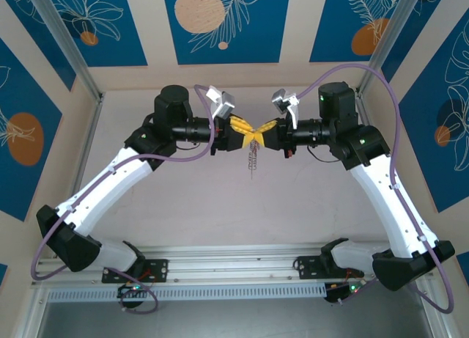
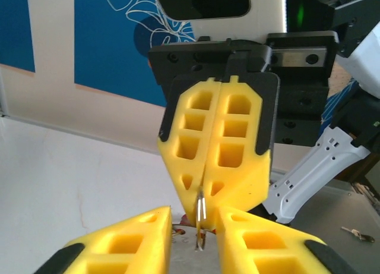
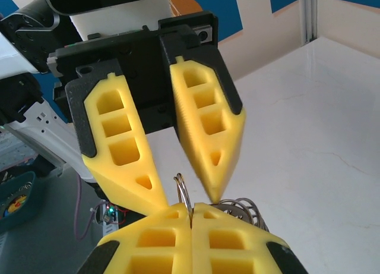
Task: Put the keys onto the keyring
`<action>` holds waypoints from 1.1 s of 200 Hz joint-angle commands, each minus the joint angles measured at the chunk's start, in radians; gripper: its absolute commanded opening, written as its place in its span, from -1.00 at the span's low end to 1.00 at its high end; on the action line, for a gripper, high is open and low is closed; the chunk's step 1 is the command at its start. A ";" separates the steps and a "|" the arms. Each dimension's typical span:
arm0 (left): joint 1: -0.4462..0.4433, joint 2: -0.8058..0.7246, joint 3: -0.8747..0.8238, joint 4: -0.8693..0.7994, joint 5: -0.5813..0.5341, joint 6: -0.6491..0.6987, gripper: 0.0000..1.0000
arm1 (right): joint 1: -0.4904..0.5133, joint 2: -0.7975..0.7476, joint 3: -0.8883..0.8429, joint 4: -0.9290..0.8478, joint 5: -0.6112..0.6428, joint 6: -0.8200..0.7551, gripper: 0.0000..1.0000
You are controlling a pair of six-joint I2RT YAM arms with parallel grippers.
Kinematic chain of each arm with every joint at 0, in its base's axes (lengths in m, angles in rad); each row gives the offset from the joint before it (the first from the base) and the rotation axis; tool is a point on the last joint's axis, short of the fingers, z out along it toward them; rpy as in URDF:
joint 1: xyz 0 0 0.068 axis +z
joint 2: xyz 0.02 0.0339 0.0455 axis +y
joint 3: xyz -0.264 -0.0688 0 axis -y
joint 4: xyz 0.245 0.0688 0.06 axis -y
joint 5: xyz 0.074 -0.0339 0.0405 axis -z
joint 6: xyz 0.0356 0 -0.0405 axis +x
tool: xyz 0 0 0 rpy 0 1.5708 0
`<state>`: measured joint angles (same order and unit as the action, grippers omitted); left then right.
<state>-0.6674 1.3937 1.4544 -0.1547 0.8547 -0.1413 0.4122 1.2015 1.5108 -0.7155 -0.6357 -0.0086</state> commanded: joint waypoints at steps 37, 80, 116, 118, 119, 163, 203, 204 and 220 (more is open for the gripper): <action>0.007 0.010 -0.001 0.152 0.065 -0.084 -1.00 | 0.010 0.004 -0.003 0.032 -0.054 0.013 -1.00; 0.006 -0.029 -0.078 0.304 -0.048 -0.194 -1.00 | -0.024 -0.035 -0.017 0.074 -0.020 0.065 -0.54; 0.006 -0.073 -0.146 0.448 -0.112 -0.291 -1.00 | -0.135 -0.147 -0.097 0.186 -0.077 0.174 -0.34; 0.007 -0.075 -0.148 0.454 -0.114 -0.293 -1.00 | -0.140 -0.153 -0.102 0.193 -0.077 0.180 -0.34; 0.007 -0.076 -0.149 0.456 -0.116 -0.295 -1.00 | -0.143 -0.156 -0.106 0.196 -0.078 0.183 -0.34; 0.005 -0.095 -0.171 0.544 -0.125 -0.370 -1.00 | -0.178 -0.255 -0.268 0.381 -0.045 0.305 -0.30; -0.007 -0.099 -0.168 0.559 -0.120 -0.389 -1.00 | -0.162 -0.281 -0.385 0.567 -0.053 0.404 -0.23; -0.007 -0.099 -0.168 0.559 -0.120 -0.389 -1.00 | -0.162 -0.280 -0.387 0.570 -0.053 0.406 -0.23; -0.009 -0.100 -0.170 0.561 -0.120 -0.394 -1.00 | -0.144 -0.274 -0.396 0.603 -0.053 0.420 -0.20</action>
<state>-0.6666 1.3209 1.2846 0.3397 0.7410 -0.5083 0.2462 0.9298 1.1294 -0.2348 -0.6697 0.3443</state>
